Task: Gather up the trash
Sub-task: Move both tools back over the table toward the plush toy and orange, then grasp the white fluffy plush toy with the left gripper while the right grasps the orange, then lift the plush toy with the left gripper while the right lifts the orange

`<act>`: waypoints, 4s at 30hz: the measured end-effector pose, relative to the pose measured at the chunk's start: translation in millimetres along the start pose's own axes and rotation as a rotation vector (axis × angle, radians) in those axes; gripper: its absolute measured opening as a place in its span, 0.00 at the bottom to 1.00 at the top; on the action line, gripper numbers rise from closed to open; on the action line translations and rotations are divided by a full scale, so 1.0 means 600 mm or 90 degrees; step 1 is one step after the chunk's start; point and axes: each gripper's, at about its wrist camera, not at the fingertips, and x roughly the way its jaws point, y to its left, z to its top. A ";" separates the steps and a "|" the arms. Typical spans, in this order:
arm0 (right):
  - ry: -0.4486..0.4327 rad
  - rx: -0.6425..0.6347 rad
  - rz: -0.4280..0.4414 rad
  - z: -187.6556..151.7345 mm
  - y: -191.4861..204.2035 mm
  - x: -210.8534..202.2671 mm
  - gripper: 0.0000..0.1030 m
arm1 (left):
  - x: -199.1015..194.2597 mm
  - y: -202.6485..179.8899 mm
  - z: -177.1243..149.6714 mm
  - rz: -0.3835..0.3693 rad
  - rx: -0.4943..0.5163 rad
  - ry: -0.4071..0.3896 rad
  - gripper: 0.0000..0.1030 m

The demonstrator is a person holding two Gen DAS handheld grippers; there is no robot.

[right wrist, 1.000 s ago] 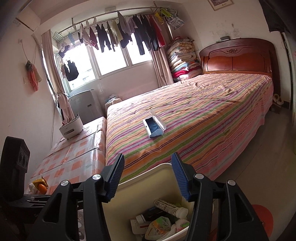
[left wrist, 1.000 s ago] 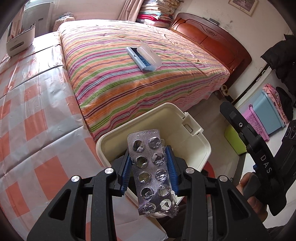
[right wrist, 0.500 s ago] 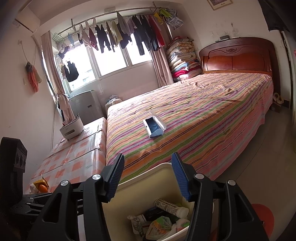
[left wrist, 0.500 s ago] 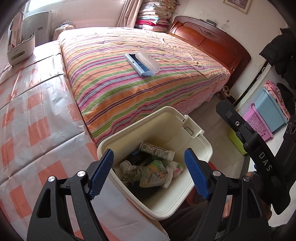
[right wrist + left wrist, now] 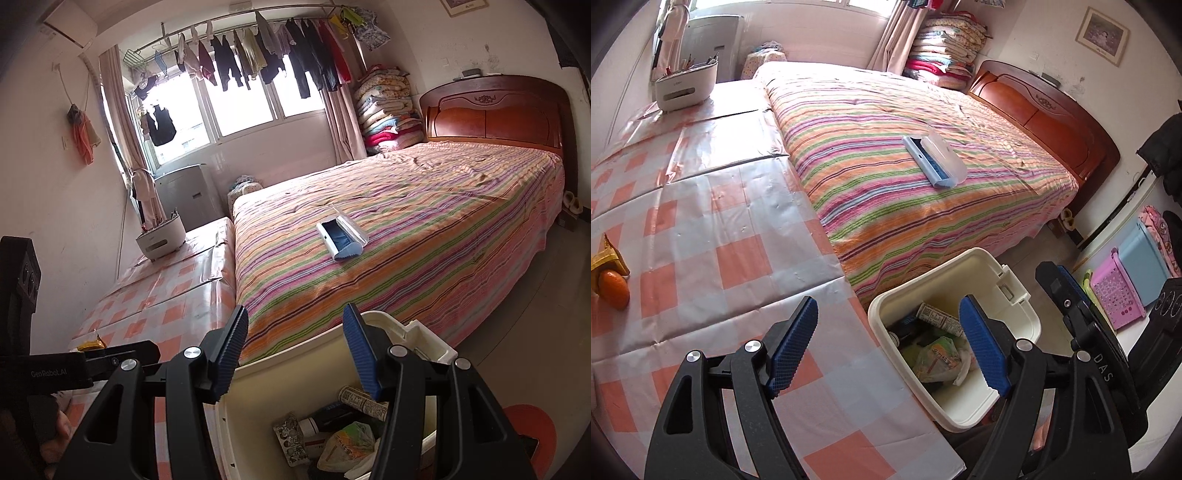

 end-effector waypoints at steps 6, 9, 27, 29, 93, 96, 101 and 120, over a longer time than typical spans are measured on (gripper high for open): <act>0.019 -0.027 0.027 -0.009 0.044 0.018 0.51 | -0.037 0.077 0.007 0.018 -0.070 -0.022 0.76; 0.029 -0.037 0.040 -0.014 0.066 0.026 0.51 | -0.055 0.113 0.006 0.035 -0.102 -0.035 0.76; 0.091 -0.107 0.111 -0.061 0.196 0.075 0.51 | -0.236 0.380 -0.095 0.271 -0.380 -0.146 0.76; 0.097 -0.116 0.115 -0.067 0.209 0.080 0.51 | -0.252 0.407 -0.109 0.301 -0.412 -0.148 0.84; 0.373 -0.403 0.363 -0.189 0.601 0.329 0.28 | -0.170 0.516 -0.146 0.309 -0.423 -0.029 0.59; 0.375 -0.401 0.363 -0.190 0.597 0.326 0.27 | -0.170 0.516 -0.147 0.303 -0.422 -0.030 0.58; 0.376 -0.399 0.361 -0.191 0.591 0.319 0.27 | -0.171 0.515 -0.147 0.290 -0.422 -0.033 0.56; 0.369 -0.383 0.351 -0.181 0.562 0.300 0.27 | -0.166 0.505 -0.143 0.267 -0.408 -0.030 0.56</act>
